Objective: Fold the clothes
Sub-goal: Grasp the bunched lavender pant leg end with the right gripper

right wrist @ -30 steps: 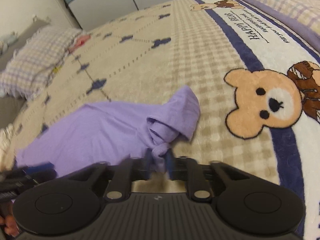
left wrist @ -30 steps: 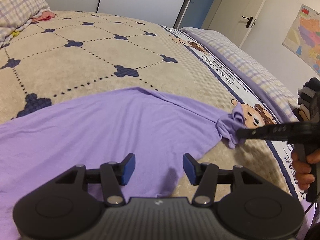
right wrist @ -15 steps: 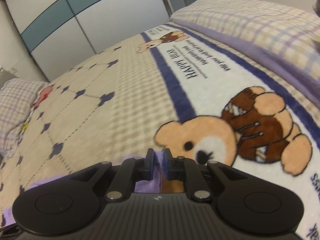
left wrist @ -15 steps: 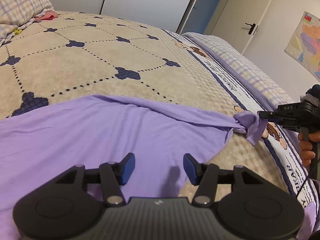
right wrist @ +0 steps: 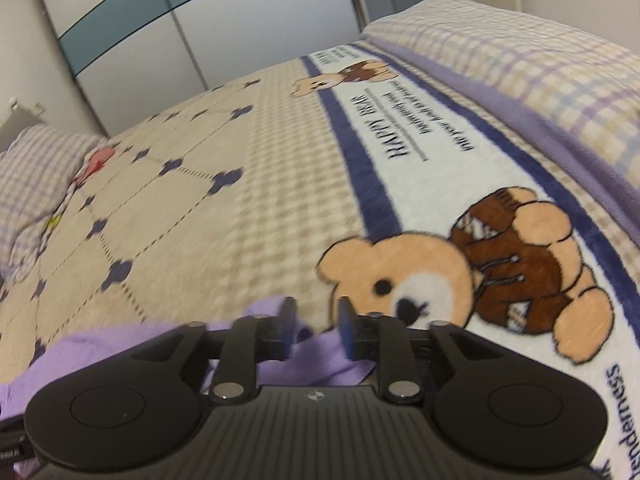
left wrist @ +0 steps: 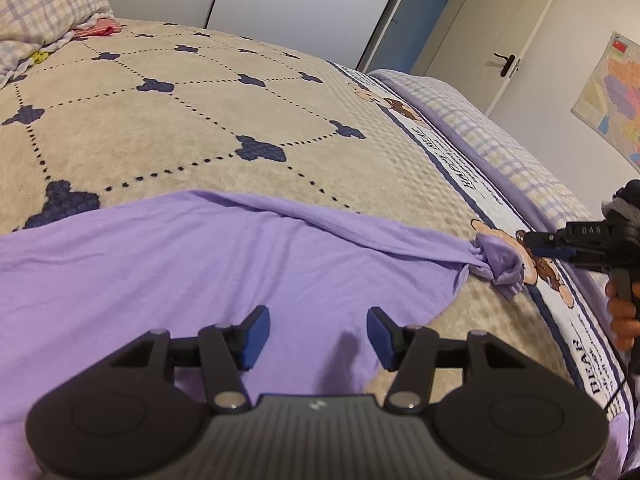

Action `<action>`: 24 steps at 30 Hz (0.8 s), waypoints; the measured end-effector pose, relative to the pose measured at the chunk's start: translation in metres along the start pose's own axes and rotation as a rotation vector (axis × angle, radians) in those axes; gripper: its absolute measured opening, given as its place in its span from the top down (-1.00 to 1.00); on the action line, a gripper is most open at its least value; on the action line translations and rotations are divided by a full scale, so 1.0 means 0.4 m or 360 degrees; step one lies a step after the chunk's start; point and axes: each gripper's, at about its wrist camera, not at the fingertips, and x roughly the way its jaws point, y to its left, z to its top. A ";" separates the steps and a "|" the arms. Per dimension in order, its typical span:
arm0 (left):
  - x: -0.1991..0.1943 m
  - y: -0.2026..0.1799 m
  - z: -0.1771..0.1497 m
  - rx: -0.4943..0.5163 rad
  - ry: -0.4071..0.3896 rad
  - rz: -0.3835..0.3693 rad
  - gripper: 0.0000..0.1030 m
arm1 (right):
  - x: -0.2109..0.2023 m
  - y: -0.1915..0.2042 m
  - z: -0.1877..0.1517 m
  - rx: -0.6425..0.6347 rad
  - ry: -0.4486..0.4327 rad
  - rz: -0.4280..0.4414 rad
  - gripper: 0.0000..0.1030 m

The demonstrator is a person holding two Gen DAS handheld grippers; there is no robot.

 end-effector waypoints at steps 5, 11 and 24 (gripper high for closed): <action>-0.004 -0.001 0.002 -0.0006 -0.0012 0.0007 -0.10 | 0.018 0.039 -0.028 -0.0087 0.0072 0.0034 0.27; -0.004 -0.004 0.000 0.0002 -0.0008 0.0008 -0.13 | 0.047 0.074 -0.051 -0.0250 0.0131 -0.0025 0.28; -0.005 0.004 0.004 -0.0014 -0.0012 0.0009 -0.14 | 0.033 -0.018 0.061 -0.0084 0.0010 -0.0201 0.78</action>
